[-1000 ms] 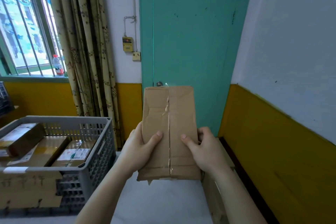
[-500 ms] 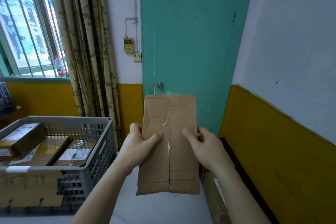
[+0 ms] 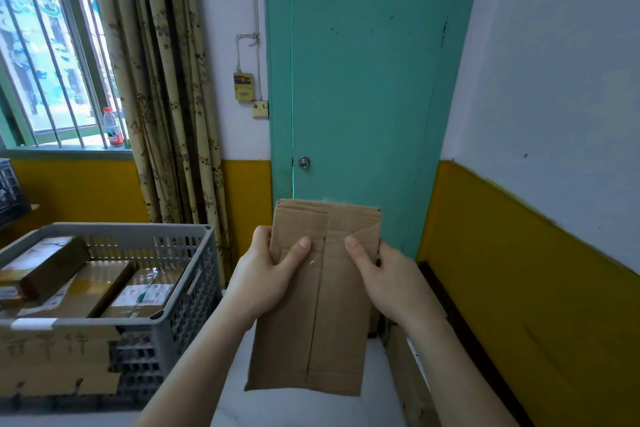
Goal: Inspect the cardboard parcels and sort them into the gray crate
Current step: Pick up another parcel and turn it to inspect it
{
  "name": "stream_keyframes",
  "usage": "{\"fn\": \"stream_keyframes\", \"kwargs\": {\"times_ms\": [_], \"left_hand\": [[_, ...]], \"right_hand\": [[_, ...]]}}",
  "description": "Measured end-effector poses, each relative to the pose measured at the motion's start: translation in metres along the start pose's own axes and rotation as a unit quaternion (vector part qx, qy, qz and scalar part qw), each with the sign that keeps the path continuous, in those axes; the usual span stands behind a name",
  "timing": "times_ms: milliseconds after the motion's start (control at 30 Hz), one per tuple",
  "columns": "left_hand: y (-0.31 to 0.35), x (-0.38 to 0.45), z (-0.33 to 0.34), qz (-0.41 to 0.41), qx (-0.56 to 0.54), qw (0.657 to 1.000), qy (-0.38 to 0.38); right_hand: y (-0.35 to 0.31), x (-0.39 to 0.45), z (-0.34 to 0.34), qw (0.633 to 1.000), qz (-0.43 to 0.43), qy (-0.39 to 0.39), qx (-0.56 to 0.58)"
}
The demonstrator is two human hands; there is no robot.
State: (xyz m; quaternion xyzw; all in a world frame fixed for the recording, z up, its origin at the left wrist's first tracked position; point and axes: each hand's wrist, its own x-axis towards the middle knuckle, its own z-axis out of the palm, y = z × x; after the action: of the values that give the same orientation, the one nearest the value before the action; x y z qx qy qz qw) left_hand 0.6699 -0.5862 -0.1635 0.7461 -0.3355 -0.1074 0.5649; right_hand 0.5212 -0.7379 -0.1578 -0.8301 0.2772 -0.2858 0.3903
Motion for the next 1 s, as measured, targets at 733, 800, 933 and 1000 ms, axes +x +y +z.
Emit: {"fn": "stream_keyframes", "kwargs": {"times_ms": [733,800,933,1000], "left_hand": [[-0.0022,-0.0015,0.0020,-0.001,0.001,1.000,-0.015],[-0.0032,-0.0005,0.0002,-0.010,-0.006,1.000,-0.014],[-0.0040,0.0021,-0.0026,-0.029,-0.029,0.999,-0.014],[-0.0057,0.0042,-0.0031,-0.036,-0.051,0.998,-0.005]], "right_hand": [[-0.0020,-0.0004,-0.0024,0.998,-0.036,0.049,0.000],[-0.0021,-0.0008,-0.0025,0.999,-0.023,0.035,0.009],[-0.0020,-0.0017,-0.0028,1.000,0.000,0.022,0.018],[-0.0035,-0.0032,-0.0019,1.000,-0.008,0.021,0.020]]}}
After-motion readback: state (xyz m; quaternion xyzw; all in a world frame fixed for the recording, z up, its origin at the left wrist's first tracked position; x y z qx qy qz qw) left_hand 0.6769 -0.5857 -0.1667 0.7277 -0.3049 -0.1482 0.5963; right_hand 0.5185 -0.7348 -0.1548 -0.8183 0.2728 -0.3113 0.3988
